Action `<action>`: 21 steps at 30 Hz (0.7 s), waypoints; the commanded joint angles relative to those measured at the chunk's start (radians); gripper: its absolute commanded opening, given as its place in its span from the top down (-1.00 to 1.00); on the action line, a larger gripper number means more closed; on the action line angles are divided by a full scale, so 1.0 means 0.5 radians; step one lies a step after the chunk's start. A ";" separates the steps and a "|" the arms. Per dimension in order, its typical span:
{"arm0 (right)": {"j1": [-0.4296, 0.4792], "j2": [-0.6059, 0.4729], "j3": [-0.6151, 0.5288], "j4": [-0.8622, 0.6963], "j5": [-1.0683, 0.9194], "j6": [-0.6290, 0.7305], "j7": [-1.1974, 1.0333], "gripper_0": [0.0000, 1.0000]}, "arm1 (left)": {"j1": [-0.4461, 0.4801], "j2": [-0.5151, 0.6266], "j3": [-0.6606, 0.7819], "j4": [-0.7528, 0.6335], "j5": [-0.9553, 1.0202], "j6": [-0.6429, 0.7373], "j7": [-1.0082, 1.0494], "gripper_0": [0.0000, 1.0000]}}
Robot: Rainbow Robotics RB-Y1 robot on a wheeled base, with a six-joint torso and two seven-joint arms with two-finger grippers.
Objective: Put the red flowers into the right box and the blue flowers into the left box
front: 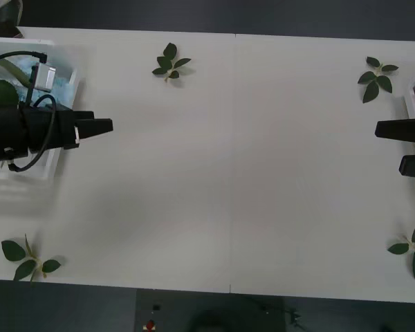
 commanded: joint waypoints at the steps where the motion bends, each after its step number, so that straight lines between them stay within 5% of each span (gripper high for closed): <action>1: -0.011 0.010 0.000 -0.043 -0.022 0.008 -0.030 -1.00 | -0.138 0.281 -0.232 -0.165 0.365 -0.027 -0.396 -0.94; 14: -0.011 0.010 0.000 -0.043 -0.022 0.008 -0.030 -1.00 | -0.187 0.462 -0.391 -0.674 0.924 -0.107 -0.861 -0.95; 21: -0.011 0.010 0.000 -0.043 -0.022 0.008 -0.030 -1.00 | 0.077 0.582 -0.339 -0.920 1.307 -0.270 -0.861 -0.94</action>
